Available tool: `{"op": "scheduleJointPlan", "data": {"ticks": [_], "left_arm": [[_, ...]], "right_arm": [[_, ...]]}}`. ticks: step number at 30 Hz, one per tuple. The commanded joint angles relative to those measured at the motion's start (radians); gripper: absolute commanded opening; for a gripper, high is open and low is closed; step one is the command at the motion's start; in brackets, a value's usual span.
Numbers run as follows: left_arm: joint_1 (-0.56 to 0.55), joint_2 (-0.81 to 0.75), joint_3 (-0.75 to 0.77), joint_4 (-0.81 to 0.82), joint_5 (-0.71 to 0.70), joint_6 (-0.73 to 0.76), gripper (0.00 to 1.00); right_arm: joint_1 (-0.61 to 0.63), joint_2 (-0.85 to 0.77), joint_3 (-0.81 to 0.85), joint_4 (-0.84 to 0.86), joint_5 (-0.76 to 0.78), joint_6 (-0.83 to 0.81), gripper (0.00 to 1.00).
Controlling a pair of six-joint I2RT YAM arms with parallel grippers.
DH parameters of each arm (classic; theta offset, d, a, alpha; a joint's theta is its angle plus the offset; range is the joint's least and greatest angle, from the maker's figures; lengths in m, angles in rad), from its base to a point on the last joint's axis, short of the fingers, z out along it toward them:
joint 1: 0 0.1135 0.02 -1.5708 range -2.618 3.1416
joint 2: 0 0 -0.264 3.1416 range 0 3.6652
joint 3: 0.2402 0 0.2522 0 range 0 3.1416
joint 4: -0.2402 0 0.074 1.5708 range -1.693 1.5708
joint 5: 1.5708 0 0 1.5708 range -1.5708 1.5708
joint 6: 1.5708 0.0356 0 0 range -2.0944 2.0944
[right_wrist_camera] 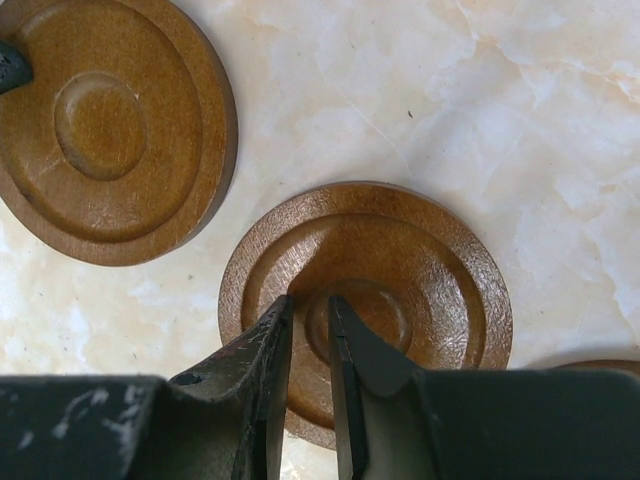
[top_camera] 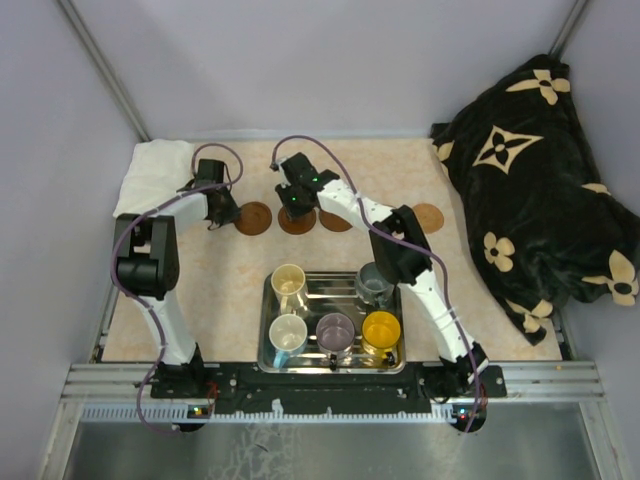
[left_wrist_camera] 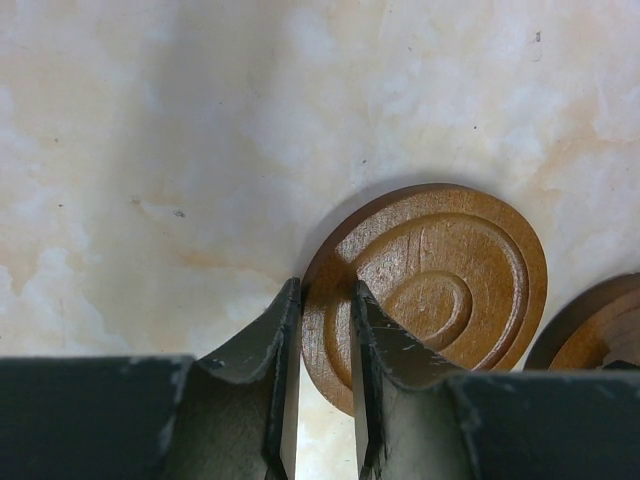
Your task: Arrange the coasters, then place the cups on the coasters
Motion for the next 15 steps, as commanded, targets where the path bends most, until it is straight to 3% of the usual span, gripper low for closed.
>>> {"op": "scheduleJointPlan", "data": {"ticks": [1,10,15], "left_arm": [[-0.008,0.118,-0.041,-0.139,-0.012,0.015,0.19],[-0.008,0.095,-0.026,-0.147,-0.013,0.021,0.19],[-0.008,0.082,-0.002,-0.168,-0.015,0.025,0.2]], "right_arm": [[0.012,-0.12,-0.016,0.014,0.015,-0.028,0.22],[0.013,-0.181,-0.027,0.022,0.04,-0.038,0.22],[0.011,-0.232,-0.046,0.008,0.164,-0.062,0.22]]}}
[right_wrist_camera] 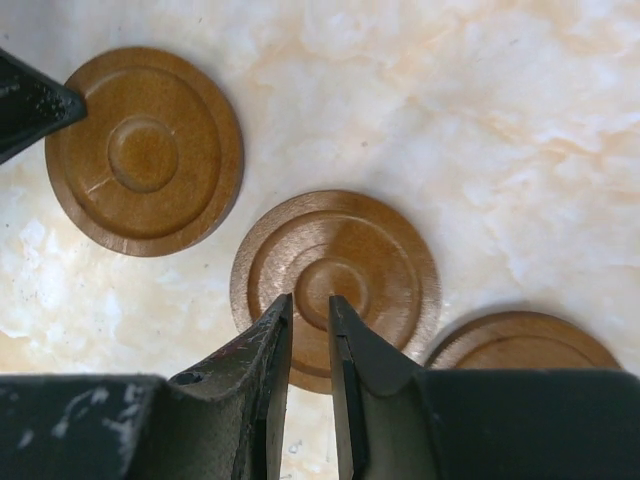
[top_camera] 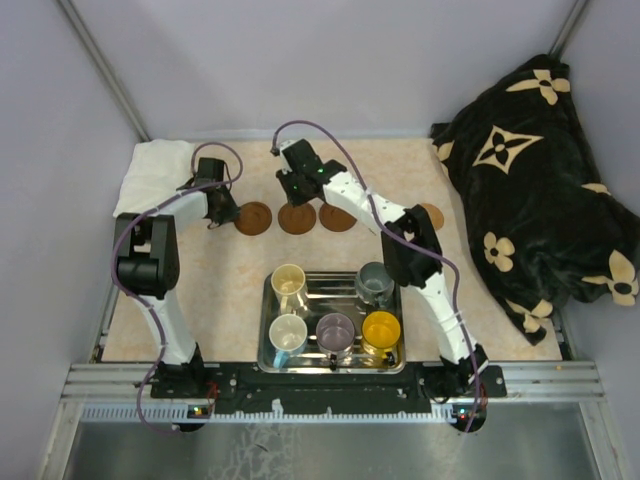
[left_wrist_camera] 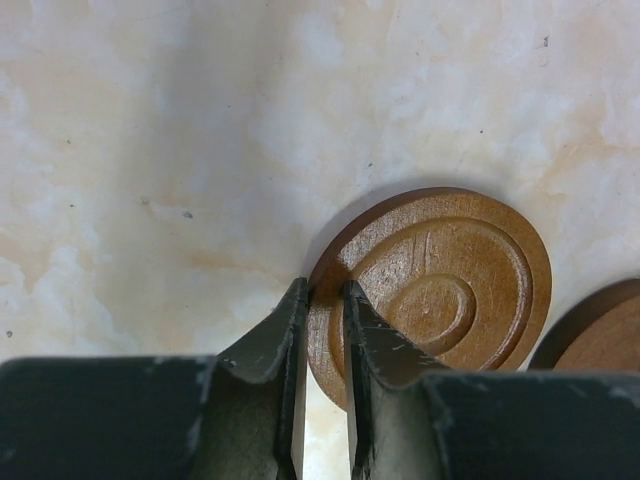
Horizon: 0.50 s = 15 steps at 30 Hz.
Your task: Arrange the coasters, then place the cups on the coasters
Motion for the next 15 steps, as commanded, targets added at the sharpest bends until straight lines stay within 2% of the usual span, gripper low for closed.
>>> {"op": "scheduleJointPlan", "data": {"ticks": [1,4,9,15], "left_arm": [[-0.009,0.069,-0.025,-0.14,-0.003,0.025,0.2],[-0.009,0.042,-0.023,-0.145,-0.008,0.03,0.21],[-0.01,0.006,-0.025,-0.158,-0.021,0.035,0.21],[-0.009,-0.039,-0.041,-0.16,-0.02,0.027,0.24]], "right_arm": [[0.005,-0.137,-0.026,0.008,0.132,-0.037,0.22],[-0.025,-0.181,-0.104,0.017,0.164,-0.017,0.21],[-0.082,-0.294,-0.325,0.095,0.162,0.025,0.19],[-0.09,-0.33,-0.439,0.106,0.194,0.011,0.18]]}}
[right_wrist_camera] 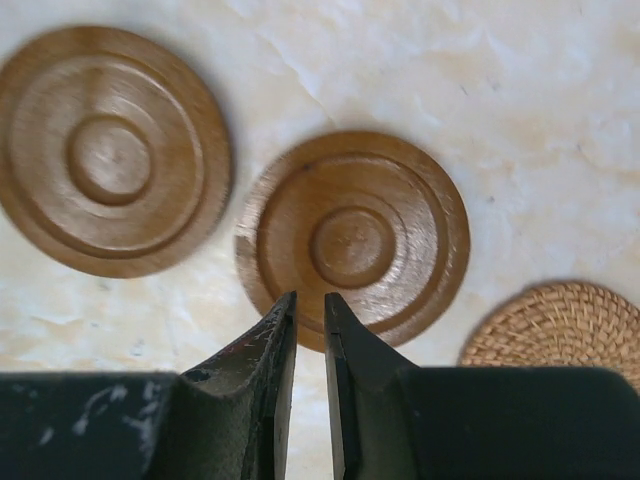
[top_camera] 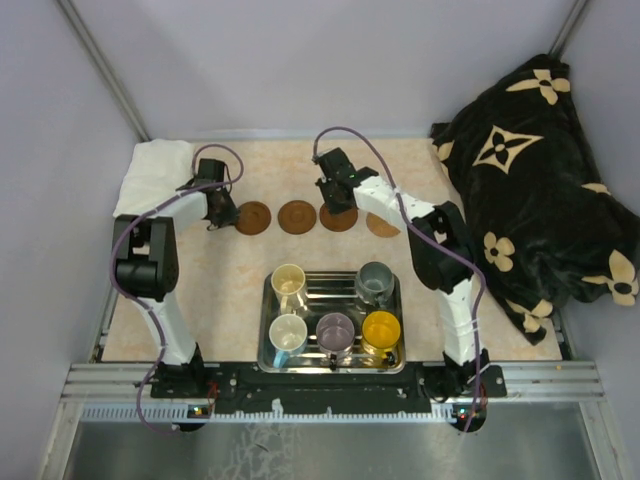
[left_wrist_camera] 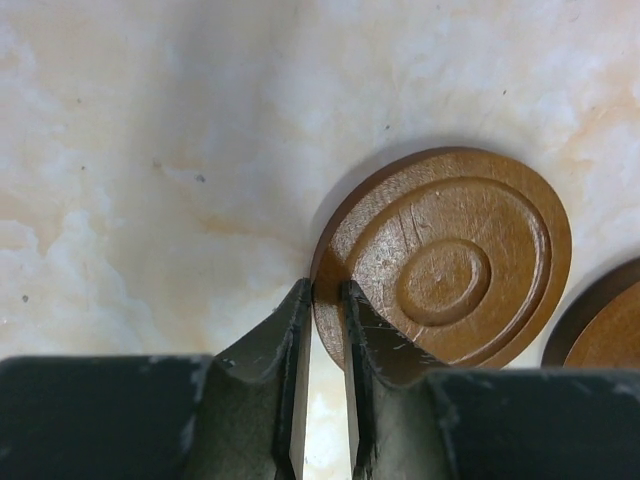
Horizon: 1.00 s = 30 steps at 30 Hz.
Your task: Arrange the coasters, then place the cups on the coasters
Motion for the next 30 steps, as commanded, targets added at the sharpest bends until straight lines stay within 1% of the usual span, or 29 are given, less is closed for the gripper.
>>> {"op": "scheduleJointPlan", "data": {"ticks": [1,5,8,9,11,12,13,14,21,25,30], "left_arm": [[-0.006,-0.025,-0.039,-0.116,-0.009,0.012,0.25],[-0.006,-0.04,-0.043,-0.119,-0.006,0.008,0.26],[-0.006,-0.051,-0.042,-0.122,-0.016,0.008,0.27],[-0.006,-0.054,-0.041,-0.122,-0.023,0.012,0.32],[-0.006,-0.057,-0.036,-0.124,-0.037,0.02,0.51],[-0.006,-0.056,-0.033,-0.128,-0.045,0.022,0.58],[-0.006,-0.052,-0.028,-0.129,-0.05,0.025,0.63],[-0.006,-0.05,-0.025,-0.129,-0.052,0.026,0.64],[-0.006,-0.023,-0.001,-0.122,-0.016,0.028,0.61],[-0.006,-0.047,0.008,-0.124,-0.027,0.034,0.6],[-0.006,-0.079,0.037,-0.136,-0.026,0.04,0.61]], "right_arm": [[0.002,-0.075,-0.043,0.047,0.046,-0.001,0.18],[-0.005,-0.098,-0.086,0.049,0.092,0.011,0.18],[-0.03,-0.139,-0.142,0.077,0.081,0.031,0.17],[-0.04,-0.15,-0.159,0.085,0.077,0.035,0.17],[-0.052,-0.162,-0.174,0.092,0.067,0.036,0.17],[-0.055,-0.162,-0.175,0.092,0.061,0.032,0.17],[-0.055,-0.159,-0.171,0.092,0.056,0.024,0.17],[-0.055,-0.155,-0.165,0.092,0.05,0.021,0.17],[-0.055,-0.101,-0.086,0.066,0.046,0.021,0.17],[-0.056,-0.089,-0.074,0.065,0.067,0.022,0.16],[-0.057,-0.047,-0.049,0.064,0.037,0.008,0.16]]}}
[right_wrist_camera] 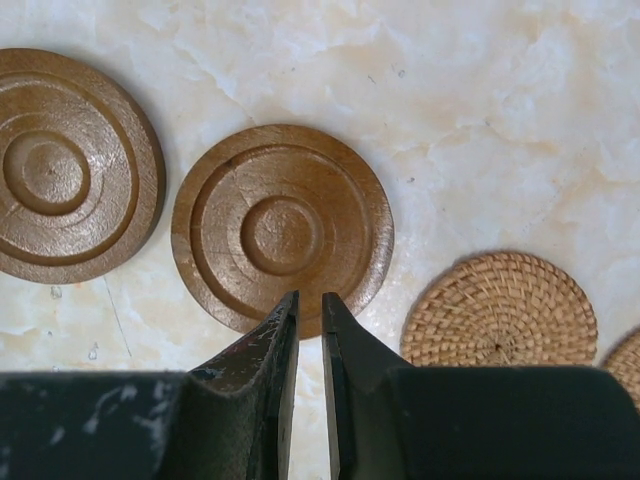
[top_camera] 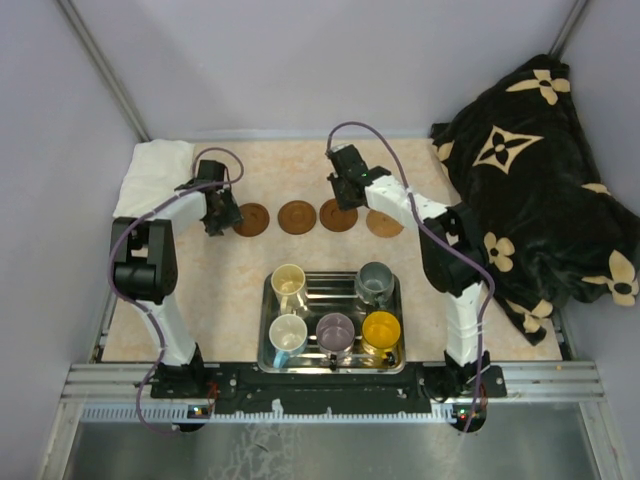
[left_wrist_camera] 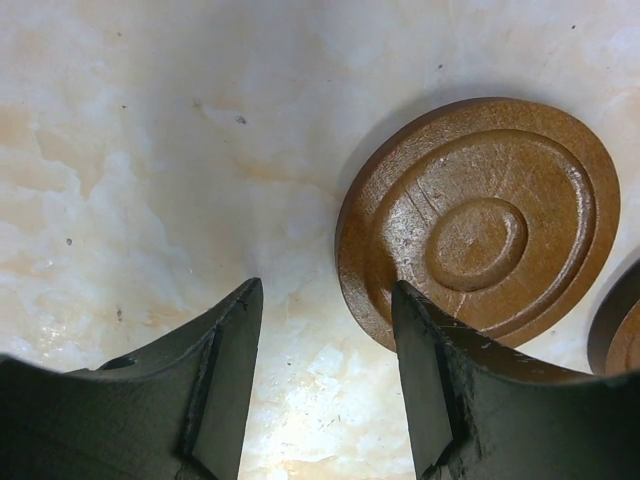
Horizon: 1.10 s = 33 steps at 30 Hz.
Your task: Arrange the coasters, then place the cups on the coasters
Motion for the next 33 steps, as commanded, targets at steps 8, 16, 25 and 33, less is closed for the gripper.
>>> {"op": "scheduleJointPlan", "data": {"ticks": [8,16,25,33], "left_arm": [[-0.002,-0.078,0.064,-0.037,0.007,0.041,0.61],[-0.002,-0.098,0.071,-0.019,0.038,0.051,0.6],[-0.002,-0.132,0.063,-0.028,0.038,0.048,0.6],[-0.002,-0.16,0.04,-0.028,0.048,0.039,0.6]], "right_arm": [[0.002,0.119,0.112,0.015,-0.019,-0.022,0.16],[0.004,0.161,0.143,-0.001,-0.016,-0.015,0.15],[0.004,0.125,0.045,0.018,-0.025,0.016,0.15],[0.004,0.066,-0.062,0.039,-0.016,0.033,0.15]]}}
